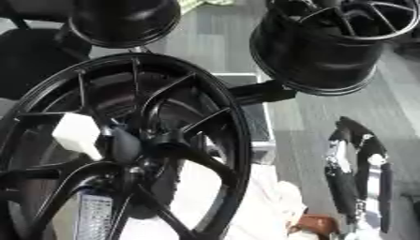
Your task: Pull the pin out of the wheel hub.
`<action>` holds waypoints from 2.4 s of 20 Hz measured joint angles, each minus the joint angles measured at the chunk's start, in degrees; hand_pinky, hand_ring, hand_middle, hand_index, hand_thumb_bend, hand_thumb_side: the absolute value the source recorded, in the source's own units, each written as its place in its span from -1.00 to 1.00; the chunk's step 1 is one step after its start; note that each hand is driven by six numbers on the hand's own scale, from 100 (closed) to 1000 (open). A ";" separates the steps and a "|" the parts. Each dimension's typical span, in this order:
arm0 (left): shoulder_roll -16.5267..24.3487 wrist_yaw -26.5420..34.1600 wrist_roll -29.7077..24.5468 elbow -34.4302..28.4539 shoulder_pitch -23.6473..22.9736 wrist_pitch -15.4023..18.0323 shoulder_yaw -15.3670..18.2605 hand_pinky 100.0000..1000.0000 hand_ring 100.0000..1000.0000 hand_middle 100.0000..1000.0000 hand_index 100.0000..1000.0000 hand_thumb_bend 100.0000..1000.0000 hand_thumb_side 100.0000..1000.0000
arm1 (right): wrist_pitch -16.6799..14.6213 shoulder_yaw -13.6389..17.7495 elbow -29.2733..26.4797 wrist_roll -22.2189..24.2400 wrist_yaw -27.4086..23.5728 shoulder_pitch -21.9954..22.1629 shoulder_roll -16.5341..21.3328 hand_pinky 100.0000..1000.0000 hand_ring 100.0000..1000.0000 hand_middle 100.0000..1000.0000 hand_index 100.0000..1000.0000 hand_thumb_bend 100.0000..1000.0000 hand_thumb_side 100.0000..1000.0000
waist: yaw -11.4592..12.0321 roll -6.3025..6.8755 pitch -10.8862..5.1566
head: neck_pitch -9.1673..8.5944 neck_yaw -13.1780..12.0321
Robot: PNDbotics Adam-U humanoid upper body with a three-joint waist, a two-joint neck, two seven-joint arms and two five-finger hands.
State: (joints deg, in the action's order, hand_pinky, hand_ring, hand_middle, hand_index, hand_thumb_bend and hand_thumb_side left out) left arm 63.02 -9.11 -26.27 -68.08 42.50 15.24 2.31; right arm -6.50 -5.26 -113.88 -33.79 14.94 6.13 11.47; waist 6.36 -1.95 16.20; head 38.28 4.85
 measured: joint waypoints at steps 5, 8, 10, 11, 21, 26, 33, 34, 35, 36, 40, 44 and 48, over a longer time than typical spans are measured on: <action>0.02 -3.76 2.71 2.99 -2.65 -0.84 0.76 0.30 0.19 0.08 0.30 -1.00 -0.67 | -0.04 0.11 0.00 -0.05 0.00 -0.02 0.00 0.78 0.66 0.31 0.48 -1.00 0.37 | -0.10 -0.19 -0.11 | -0.02 0.11; -0.03 -5.35 2.86 4.22 -3.40 -0.80 0.71 0.45 0.43 0.40 0.53 -1.00 -0.68 | -0.04 0.13 0.00 -0.04 0.00 -0.05 0.00 0.78 0.66 0.31 0.48 -1.00 0.37 | -0.37 -0.26 -0.11 | -0.09 0.10; -0.12 -5.95 2.25 4.62 -3.75 -0.37 0.59 0.61 0.62 0.64 0.73 -1.00 -0.68 | -0.04 0.13 0.00 -0.03 -0.01 -0.06 0.00 0.78 0.66 0.31 0.48 -1.00 0.37 | -0.45 -0.27 -0.11 | -0.11 0.10; -0.13 -6.32 1.80 4.81 -3.90 -0.25 0.43 0.62 0.64 0.65 0.75 -1.00 -0.68 | -0.05 0.13 0.00 -0.03 -0.01 -0.08 -0.01 0.78 0.66 0.31 0.48 -1.00 0.37 | -0.52 -0.29 -0.11 | -0.11 0.10; -1.66 -11.43 1.10 4.89 -4.24 1.50 -0.38 0.66 0.67 0.66 0.81 -1.00 -0.68 | -0.03 0.13 0.00 0.00 -0.16 -0.34 -0.08 0.78 0.66 0.31 0.48 -1.00 0.38 | -0.79 -0.31 -0.09 | -0.13 0.10; -2.03 -8.77 2.20 3.48 -4.06 1.15 -0.43 0.55 0.53 0.48 0.59 -1.00 -0.67 | -0.02 0.13 0.00 0.00 -0.17 -0.35 -0.09 0.78 0.66 0.31 0.48 -1.00 0.38 | -0.77 -0.31 -0.08 | -0.13 0.10; -2.17 2.60 1.42 -9.35 -1.74 1.64 -1.59 0.49 0.42 0.35 0.53 -1.00 -0.58 | -0.02 0.12 0.00 0.00 -0.17 -0.24 -0.09 0.78 0.66 0.31 0.48 -1.00 0.37 | -0.67 -0.32 -0.09 | -0.13 0.10; -2.17 4.14 1.10 -12.07 -1.57 1.62 -1.82 0.49 0.42 0.35 0.53 -1.00 -0.59 | -0.02 0.12 0.00 0.00 -0.17 -0.22 -0.09 0.78 0.66 0.31 0.48 -1.00 0.38 | -0.67 -0.30 -0.09 | -0.14 0.10; -2.16 5.64 0.69 -14.89 -1.54 1.57 -2.12 0.49 0.43 0.36 0.53 -1.00 -0.60 | -0.02 0.12 0.00 0.00 -0.17 -0.19 -0.09 0.78 0.66 0.31 0.48 -1.00 0.38 | -0.67 -0.26 -0.09 | -0.14 0.10; -2.15 6.89 0.14 -17.87 -1.54 1.54 -2.47 0.49 0.43 0.36 0.53 -1.00 -0.62 | -0.02 0.12 0.00 0.00 -0.17 -0.18 -0.08 0.78 0.66 0.31 0.48 -1.00 0.37 | -0.68 -0.23 -0.09 | -0.14 0.10; -1.93 10.12 -2.72 -29.94 -1.53 1.58 -4.15 0.50 0.44 0.36 0.53 -1.00 -0.64 | -0.05 0.08 0.00 0.02 -0.15 -0.12 0.00 0.78 0.66 0.31 0.48 -1.00 0.37 | -0.80 0.05 -0.09 | -0.14 -0.16; -1.35 13.59 -5.81 -39.84 -1.19 2.08 -5.84 0.49 0.43 0.34 0.53 -1.00 -0.65 | -0.22 -0.02 0.00 0.15 0.00 -0.17 0.50 0.78 0.67 0.32 0.49 -1.00 0.34 | -1.11 0.29 -0.10 | -0.13 -0.42; -1.03 17.24 -8.31 -44.93 -0.44 2.77 -6.83 0.49 0.42 0.34 0.53 -1.00 -0.66 | -0.40 -0.02 0.00 0.14 0.05 -0.35 0.71 0.78 0.67 0.32 0.49 -1.00 0.31 | -1.30 0.50 -0.11 | -0.11 -0.75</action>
